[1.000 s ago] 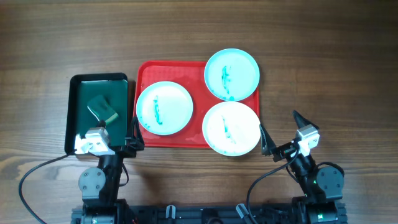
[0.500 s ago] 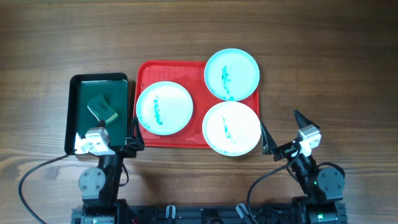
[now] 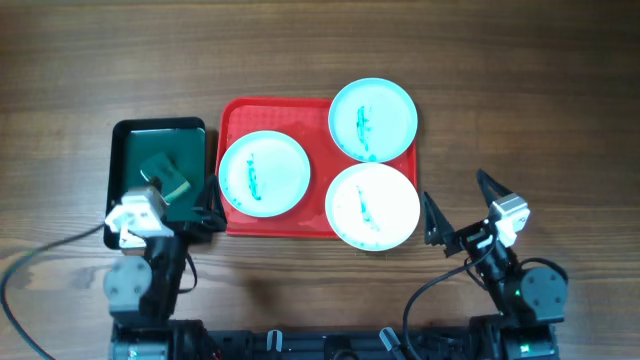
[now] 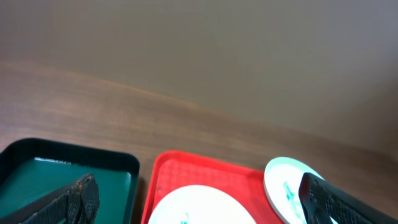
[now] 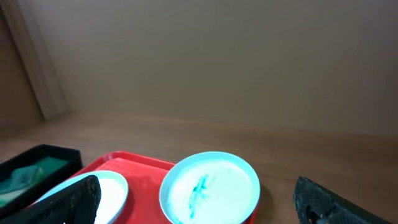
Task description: Clean dirty plates on tray and stack at the side
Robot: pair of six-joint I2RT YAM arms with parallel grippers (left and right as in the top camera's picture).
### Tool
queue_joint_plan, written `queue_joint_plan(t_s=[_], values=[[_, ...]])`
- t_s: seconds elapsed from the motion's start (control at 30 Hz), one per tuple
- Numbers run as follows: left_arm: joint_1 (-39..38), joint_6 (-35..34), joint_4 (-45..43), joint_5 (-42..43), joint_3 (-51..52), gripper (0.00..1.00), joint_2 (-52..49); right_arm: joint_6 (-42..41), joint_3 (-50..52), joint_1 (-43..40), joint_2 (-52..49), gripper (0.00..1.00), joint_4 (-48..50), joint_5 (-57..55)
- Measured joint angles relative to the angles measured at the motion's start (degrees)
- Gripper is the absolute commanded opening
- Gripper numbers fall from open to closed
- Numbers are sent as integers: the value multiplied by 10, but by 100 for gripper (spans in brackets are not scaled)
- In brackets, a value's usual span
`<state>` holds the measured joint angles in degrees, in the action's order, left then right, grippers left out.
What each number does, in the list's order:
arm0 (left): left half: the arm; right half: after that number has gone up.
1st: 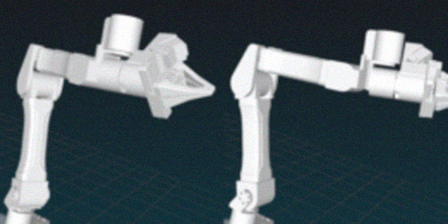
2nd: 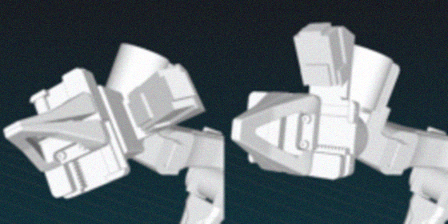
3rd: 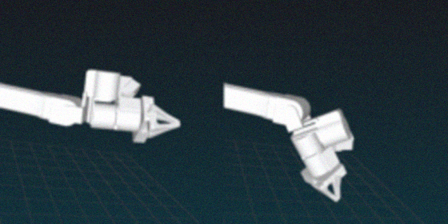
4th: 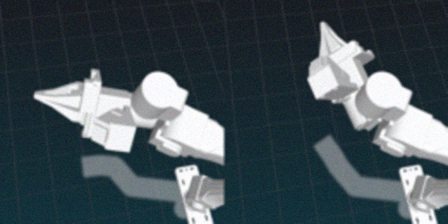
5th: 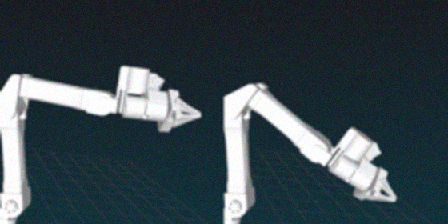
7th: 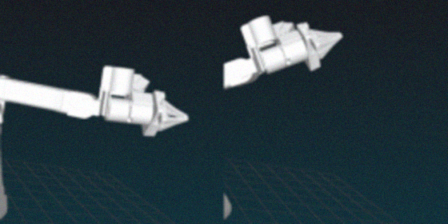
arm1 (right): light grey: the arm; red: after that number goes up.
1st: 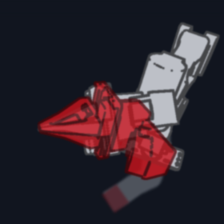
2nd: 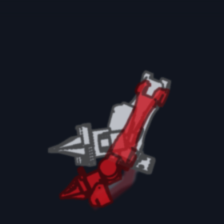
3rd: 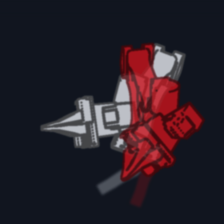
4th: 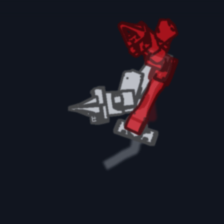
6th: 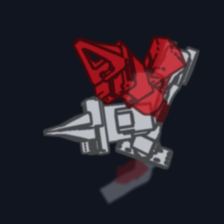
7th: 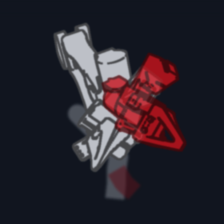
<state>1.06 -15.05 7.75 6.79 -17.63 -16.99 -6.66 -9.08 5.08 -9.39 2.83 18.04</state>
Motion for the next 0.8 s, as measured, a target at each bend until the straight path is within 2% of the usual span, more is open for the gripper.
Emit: queue_joint_plan(t_s=[0.07, 0.2, 0.4, 0.43, 0.57, 0.7, 0.8], values=[[0, 2, 26, 0, -54, 100, -68, 0, -44, 0, -50, 100, -10, 6], [0, 4, 141, 0, -189, 100, -212, 0, -157, 0, -165, 100, -64, 17], [-1, 22, 331, 2, -406, 100, -412, 46, -378, 0, -376, 100, -275, 35], [-1, 25, 387, 4, -457, 100, -454, 57, -423, 0, -418, 100, -315, 36], [0, 30, 487, 19, -574, 100, -548, 100, -574, 0, -565, 100, -439, 36], [-1, 30, 473, 82, -613, 100, -577, 108, -624, 0, -649, 100, -433, 40], [-1, 30, 471, 113, -614, 100, -577, 49, -624, 0, -679, 100, -431, 51]])
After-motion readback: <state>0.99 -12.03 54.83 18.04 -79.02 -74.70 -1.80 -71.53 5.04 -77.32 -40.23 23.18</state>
